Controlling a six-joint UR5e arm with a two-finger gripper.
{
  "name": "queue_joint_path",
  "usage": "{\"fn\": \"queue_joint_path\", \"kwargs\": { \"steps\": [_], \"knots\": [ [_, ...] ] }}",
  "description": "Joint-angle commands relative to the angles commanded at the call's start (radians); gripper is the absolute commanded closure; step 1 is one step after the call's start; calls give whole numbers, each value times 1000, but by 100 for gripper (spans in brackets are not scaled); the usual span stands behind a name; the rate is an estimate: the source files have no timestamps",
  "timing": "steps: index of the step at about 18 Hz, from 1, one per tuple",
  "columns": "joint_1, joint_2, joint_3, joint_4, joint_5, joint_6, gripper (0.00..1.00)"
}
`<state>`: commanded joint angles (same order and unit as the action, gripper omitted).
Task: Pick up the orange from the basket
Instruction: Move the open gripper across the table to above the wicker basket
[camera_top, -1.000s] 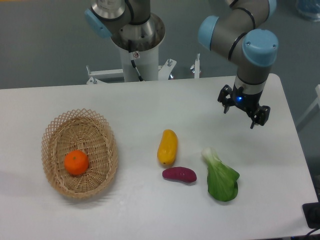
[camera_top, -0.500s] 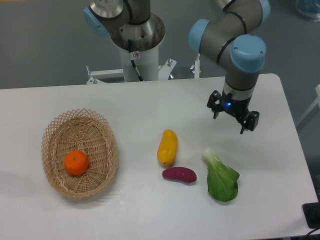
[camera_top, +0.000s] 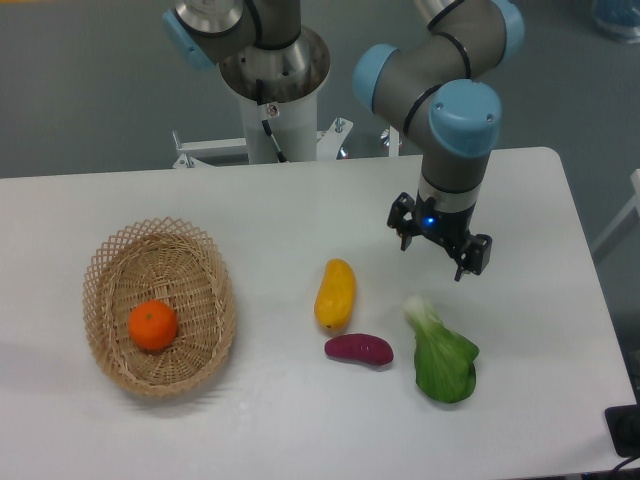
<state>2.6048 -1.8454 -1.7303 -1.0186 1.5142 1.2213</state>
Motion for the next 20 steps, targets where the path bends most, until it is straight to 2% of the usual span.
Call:
{"fn": "queue_joint_path", "kwargs": {
  "steps": [2,11,20],
  "knots": [
    [-9,3,-2,-2,-22,-35,0],
    [-141,29,-2,-3,-19,-204,0],
    [-256,37,-17,-15,-19,-272,0]
  ]
}}
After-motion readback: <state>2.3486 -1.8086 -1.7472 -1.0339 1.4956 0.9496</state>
